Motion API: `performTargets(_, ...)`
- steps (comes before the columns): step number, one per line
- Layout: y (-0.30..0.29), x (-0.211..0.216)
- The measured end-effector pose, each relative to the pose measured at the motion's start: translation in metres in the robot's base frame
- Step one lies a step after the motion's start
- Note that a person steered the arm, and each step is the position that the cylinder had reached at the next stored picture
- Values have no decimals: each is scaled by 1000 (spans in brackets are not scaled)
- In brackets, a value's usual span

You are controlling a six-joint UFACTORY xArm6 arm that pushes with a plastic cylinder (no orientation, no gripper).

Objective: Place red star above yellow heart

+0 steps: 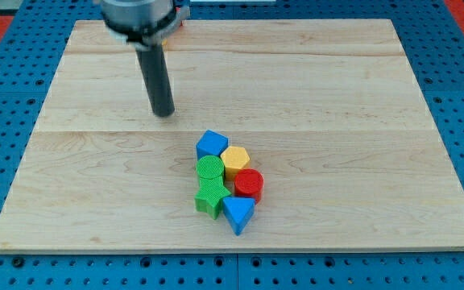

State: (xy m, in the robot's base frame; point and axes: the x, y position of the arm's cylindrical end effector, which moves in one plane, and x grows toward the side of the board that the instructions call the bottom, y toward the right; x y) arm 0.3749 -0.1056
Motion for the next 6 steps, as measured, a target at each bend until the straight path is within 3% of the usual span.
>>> performTargets(2, 19, -169)
performTargets(4, 20, -183)
performTargets(6, -56, -159)
